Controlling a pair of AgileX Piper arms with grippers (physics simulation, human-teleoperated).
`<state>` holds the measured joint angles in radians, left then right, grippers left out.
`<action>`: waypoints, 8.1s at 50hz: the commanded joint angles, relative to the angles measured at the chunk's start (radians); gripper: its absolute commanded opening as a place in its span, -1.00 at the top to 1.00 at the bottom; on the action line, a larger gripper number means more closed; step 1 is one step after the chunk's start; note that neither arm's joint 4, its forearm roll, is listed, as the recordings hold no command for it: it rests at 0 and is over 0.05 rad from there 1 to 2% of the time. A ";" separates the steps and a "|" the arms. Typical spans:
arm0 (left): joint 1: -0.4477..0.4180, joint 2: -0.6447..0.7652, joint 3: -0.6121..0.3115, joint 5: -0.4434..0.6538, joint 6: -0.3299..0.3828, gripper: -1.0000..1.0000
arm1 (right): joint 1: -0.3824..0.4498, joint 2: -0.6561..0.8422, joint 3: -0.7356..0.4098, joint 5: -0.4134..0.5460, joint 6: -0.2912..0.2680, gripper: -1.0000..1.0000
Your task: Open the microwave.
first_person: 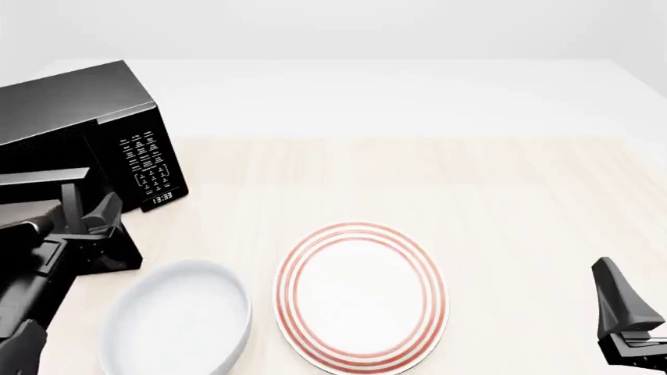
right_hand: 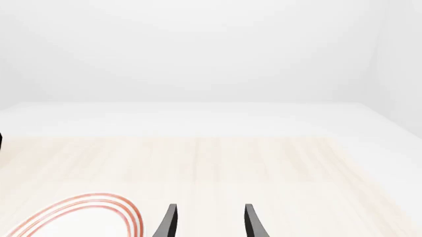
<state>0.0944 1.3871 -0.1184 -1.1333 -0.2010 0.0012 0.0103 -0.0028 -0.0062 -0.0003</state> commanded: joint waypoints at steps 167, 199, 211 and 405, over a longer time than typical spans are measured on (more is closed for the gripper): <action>0.023 -0.260 -0.891 1.554 0.198 -1.00 | 0.000 0.000 0.000 0.000 0.000 -1.00; 0.204 -0.215 -0.902 1.588 0.226 -1.00 | 0.000 0.000 0.000 0.000 0.000 -1.00; 0.219 -0.167 -0.895 1.534 0.209 -1.00 | 0.000 0.000 0.000 0.000 0.000 -1.00; 0.317 -0.202 -0.654 1.448 0.111 -1.00 | 0.000 0.000 0.000 0.000 0.000 -1.00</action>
<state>0.3988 1.2027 -0.7817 0.3054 -0.0937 0.0012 0.0103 -0.0028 -0.0062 -0.0003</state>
